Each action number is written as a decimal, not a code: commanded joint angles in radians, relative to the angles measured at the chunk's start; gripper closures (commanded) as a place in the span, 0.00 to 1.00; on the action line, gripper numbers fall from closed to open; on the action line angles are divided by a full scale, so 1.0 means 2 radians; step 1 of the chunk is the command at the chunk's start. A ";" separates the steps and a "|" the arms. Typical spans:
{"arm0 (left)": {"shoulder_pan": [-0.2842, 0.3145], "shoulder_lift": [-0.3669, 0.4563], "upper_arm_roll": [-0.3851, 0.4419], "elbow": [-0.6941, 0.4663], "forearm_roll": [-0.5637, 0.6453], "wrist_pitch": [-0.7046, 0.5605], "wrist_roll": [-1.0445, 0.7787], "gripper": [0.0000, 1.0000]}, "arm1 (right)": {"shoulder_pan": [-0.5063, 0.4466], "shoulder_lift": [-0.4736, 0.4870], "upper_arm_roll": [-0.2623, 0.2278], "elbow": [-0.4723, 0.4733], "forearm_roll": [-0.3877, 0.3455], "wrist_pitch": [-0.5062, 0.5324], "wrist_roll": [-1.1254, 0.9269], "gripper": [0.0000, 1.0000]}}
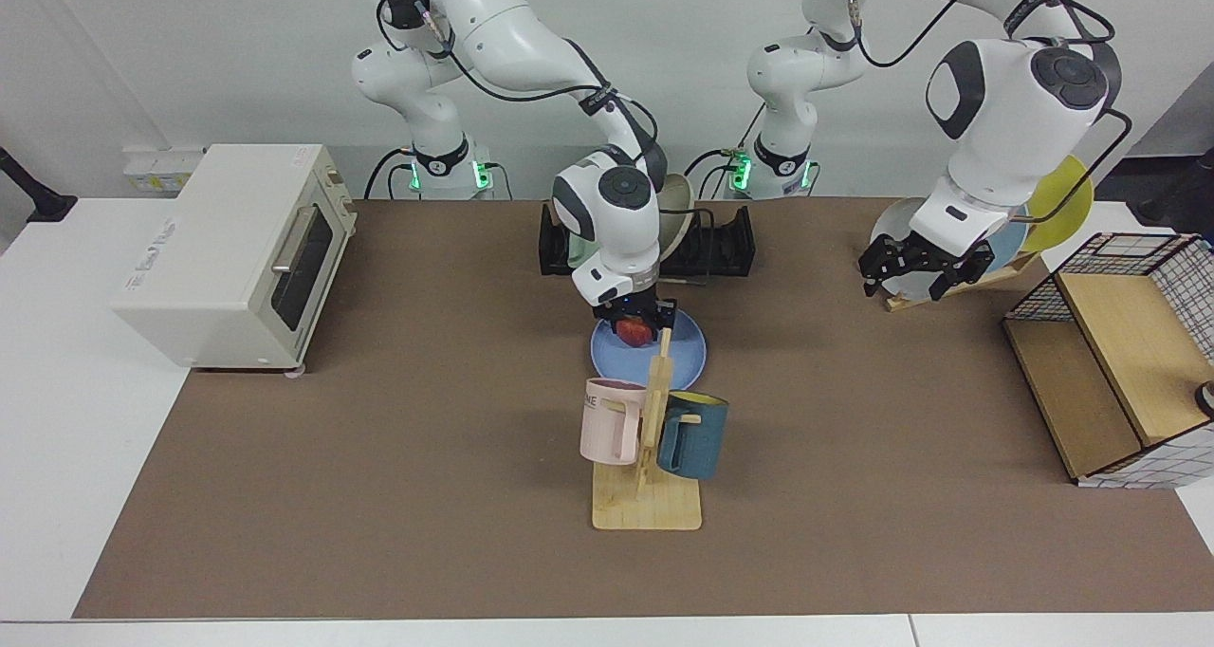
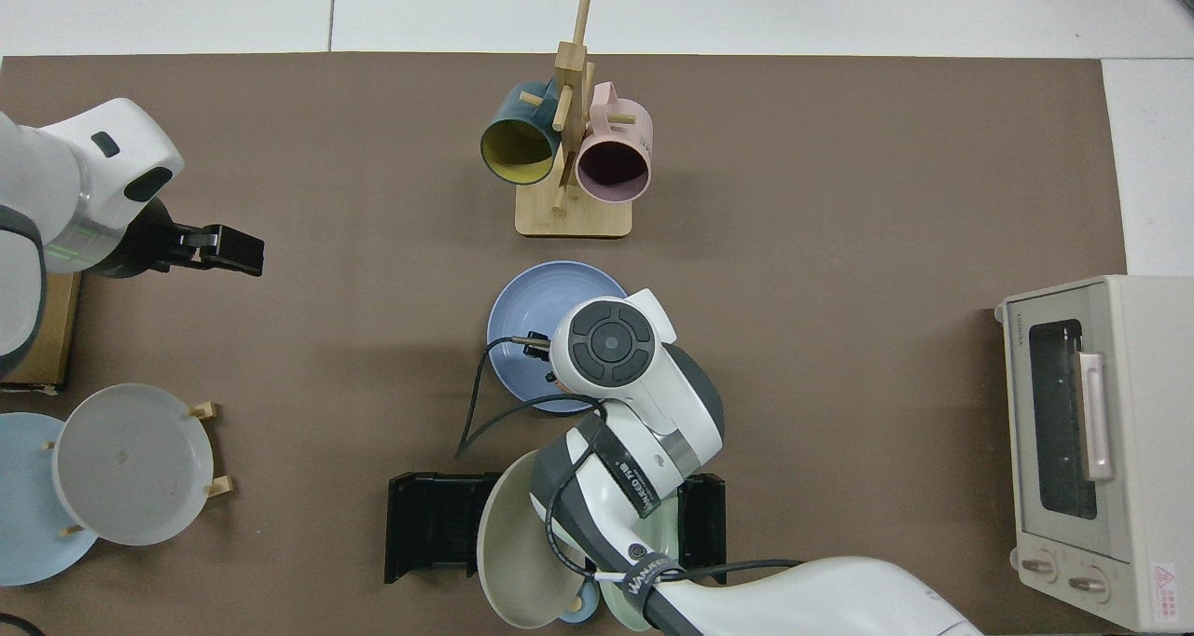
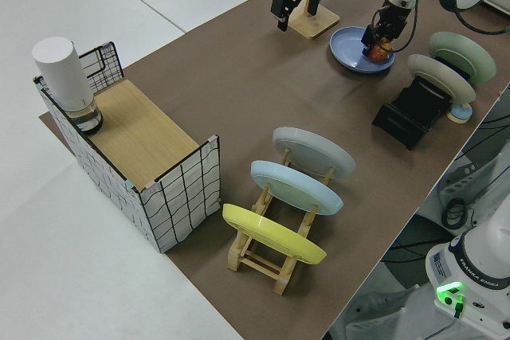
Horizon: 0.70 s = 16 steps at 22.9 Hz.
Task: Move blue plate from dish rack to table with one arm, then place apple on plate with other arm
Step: 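Lower the apple onto the blue plate and open the right gripper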
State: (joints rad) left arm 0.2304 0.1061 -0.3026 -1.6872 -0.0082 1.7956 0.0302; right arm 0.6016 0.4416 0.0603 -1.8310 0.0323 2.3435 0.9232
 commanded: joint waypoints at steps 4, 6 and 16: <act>0.005 -0.006 -0.004 0.004 -0.008 -0.013 -0.009 0.00 | -0.002 -0.006 -0.003 0.023 -0.025 -0.033 0.007 0.00; 0.005 -0.006 -0.004 0.004 -0.007 -0.013 -0.009 0.00 | -0.004 -0.010 -0.006 0.045 -0.025 -0.056 0.006 0.00; 0.004 -0.007 -0.008 0.004 -0.007 -0.013 -0.009 0.00 | -0.094 -0.064 -0.006 0.099 -0.024 -0.142 -0.089 0.00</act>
State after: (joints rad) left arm 0.2310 0.1022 -0.3079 -1.6860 -0.0127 1.7925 0.0209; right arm 0.5214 0.3699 0.0340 -1.6612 0.0056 2.1562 0.8703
